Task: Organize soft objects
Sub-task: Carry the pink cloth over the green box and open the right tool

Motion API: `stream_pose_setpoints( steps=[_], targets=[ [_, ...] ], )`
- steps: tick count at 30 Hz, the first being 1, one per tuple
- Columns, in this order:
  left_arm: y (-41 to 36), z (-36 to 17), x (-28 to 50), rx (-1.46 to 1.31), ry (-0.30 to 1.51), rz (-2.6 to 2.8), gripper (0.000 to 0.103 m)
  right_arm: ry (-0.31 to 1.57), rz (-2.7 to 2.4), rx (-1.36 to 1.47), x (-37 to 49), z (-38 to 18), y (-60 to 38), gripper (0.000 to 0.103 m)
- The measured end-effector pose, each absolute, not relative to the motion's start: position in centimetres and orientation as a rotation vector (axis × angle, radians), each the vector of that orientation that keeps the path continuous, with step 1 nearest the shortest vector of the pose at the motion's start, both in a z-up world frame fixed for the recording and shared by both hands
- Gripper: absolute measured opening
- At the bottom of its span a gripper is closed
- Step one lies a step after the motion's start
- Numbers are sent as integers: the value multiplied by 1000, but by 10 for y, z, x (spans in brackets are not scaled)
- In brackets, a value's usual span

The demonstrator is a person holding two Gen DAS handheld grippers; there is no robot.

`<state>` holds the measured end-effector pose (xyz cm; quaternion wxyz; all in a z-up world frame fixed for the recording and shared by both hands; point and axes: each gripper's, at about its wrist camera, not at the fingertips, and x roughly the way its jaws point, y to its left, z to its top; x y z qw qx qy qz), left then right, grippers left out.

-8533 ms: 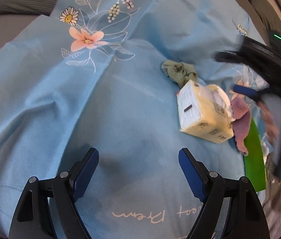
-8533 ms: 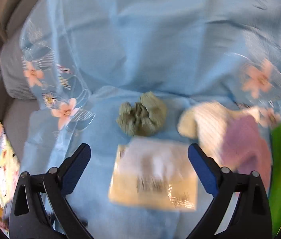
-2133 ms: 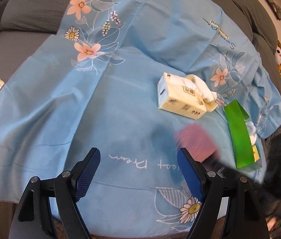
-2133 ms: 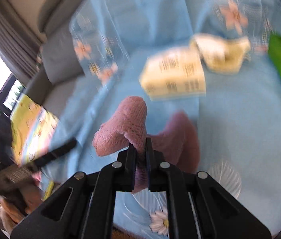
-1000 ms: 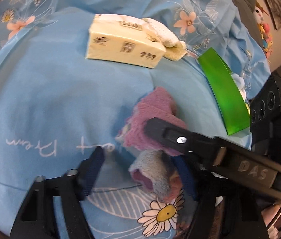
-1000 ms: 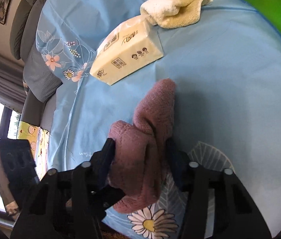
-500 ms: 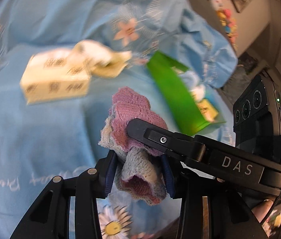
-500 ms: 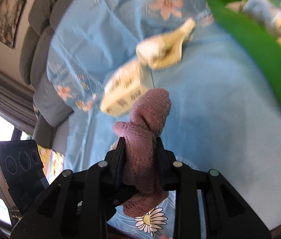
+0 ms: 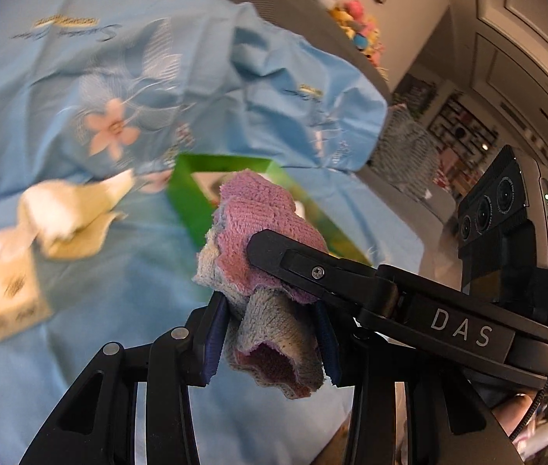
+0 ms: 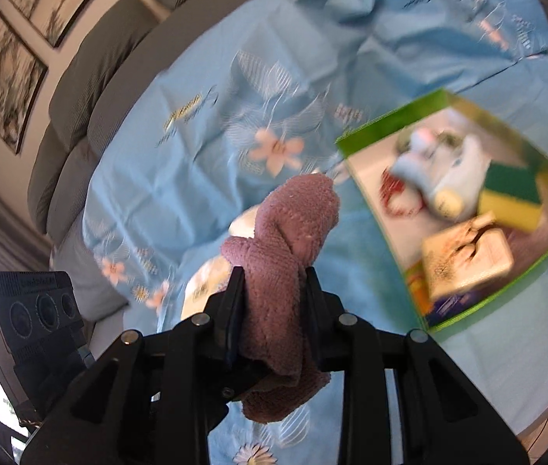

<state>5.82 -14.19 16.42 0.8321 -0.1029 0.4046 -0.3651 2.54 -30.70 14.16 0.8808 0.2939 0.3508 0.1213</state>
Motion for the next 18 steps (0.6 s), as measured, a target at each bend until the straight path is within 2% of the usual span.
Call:
stream_pose_setpoints(
  steps=[10,18],
  targets=[
    [-214,157,97,-154,906,-890,42,697,128,676,45,137,-374,29],
    [-257,128,105,-124,1006,-966,42,733,-6,735,42,106,-417,30]
  ],
)
